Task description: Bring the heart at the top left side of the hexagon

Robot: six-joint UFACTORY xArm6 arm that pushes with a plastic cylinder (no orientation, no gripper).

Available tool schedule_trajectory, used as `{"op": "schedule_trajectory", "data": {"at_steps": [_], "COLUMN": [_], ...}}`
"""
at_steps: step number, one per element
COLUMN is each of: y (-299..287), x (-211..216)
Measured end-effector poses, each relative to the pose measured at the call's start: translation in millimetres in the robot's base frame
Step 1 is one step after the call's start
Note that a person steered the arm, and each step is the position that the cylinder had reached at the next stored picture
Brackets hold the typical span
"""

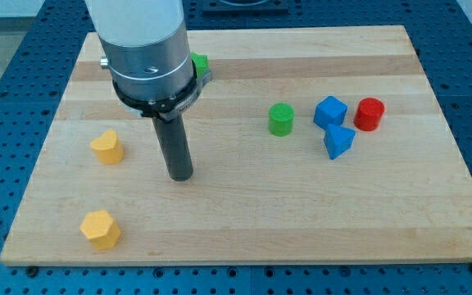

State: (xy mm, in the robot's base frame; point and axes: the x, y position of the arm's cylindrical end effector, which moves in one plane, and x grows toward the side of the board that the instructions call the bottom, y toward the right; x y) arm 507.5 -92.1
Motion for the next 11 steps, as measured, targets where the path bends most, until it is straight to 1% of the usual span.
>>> {"op": "schedule_trajectory", "data": {"at_steps": [1, 2, 3, 4, 5, 6, 7, 8, 9, 11], "y": [-1, -31, -100, -140, -139, -96, -152, -82, -20, -84], "x": [3, 5, 7, 5, -26, -45, -51, -110, -102, -67]}}
